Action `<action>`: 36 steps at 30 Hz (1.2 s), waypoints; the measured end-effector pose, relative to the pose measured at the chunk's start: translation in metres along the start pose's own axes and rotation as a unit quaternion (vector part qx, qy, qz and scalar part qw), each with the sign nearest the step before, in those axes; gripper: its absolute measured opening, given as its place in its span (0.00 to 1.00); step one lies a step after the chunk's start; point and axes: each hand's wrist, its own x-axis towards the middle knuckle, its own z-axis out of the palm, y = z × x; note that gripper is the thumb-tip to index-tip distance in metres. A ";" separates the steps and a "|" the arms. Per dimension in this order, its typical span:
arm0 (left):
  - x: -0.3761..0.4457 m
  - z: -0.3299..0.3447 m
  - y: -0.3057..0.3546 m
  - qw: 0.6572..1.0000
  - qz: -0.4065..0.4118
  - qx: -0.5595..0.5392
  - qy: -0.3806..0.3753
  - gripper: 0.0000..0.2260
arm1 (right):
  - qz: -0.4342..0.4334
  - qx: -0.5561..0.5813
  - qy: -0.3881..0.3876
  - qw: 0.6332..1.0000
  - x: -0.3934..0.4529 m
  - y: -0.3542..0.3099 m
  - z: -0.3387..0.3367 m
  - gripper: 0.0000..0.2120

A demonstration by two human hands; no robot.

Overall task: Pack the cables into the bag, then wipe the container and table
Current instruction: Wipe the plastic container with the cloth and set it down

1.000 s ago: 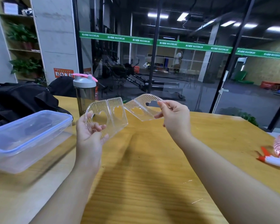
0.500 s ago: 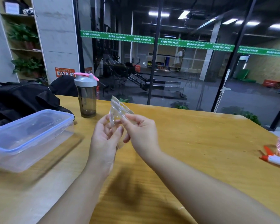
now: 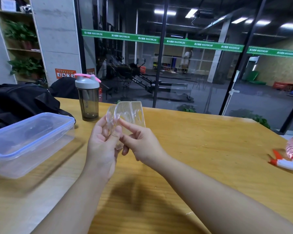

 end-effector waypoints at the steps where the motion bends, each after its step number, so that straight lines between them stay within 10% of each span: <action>1: 0.001 -0.001 -0.001 1.000 0.000 0.004 0.004 0.22 | -0.004 -0.019 -0.010 1.000 0.000 0.001 -0.001 0.22; 9: 0.002 -0.005 -0.003 0.999 0.004 0.020 0.041 0.17 | -0.018 -0.062 -0.068 0.996 0.009 0.016 -0.006 0.20; 15: 0.005 -0.009 -0.002 0.998 0.019 0.041 0.052 0.12 | -0.006 -0.134 0.136 0.982 0.024 0.030 -0.021 0.06; 25: 0.015 -0.021 0.010 0.990 0.040 -0.007 0.135 0.09 | 0.223 0.008 0.235 0.946 0.024 0.046 -0.052 0.32; 36: 0.024 -0.031 0.036 0.954 -0.088 0.252 0.137 0.08 | 0.223 0.131 0.233 0.937 0.027 0.034 -0.059 0.04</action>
